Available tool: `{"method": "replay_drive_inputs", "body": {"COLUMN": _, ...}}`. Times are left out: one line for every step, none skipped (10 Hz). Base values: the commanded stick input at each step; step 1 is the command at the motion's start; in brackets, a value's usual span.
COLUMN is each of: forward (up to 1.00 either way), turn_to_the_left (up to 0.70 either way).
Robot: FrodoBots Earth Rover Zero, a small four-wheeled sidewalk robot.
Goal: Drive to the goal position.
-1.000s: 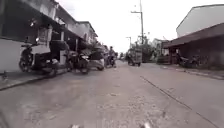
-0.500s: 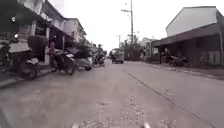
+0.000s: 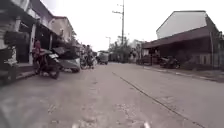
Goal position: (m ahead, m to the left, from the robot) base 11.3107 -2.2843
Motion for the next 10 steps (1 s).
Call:
{"method": "replay_drive_inputs", "body": {"forward": 0.70, "turn_to_the_left": 0.03}}
{"method": "replay_drive_inputs", "body": {"forward": 0.70, "turn_to_the_left": 0.09}}
{"method": "replay_drive_inputs", "body": {"forward": 0.70, "turn_to_the_left": 0.08}}
{"method": "replay_drive_inputs", "body": {"forward": 0.70, "turn_to_the_left": 0.06}}
{"method": "replay_drive_inputs", "body": {"forward": 0.70, "turn_to_the_left": 0.00}}
{"method": "replay_drive_inputs", "body": {"forward": 0.70, "turn_to_the_left": 0.00}}
{"method": "replay_drive_inputs", "body": {"forward": 0.70, "turn_to_the_left": 0.00}}
{"method": "replay_drive_inputs", "body": {"forward": 0.70, "turn_to_the_left": 0.07}}
{"method": "replay_drive_inputs", "body": {"forward": 0.70, "turn_to_the_left": 0.13}}
{"method": "replay_drive_inputs", "body": {"forward": 0.70, "turn_to_the_left": 0.02}}
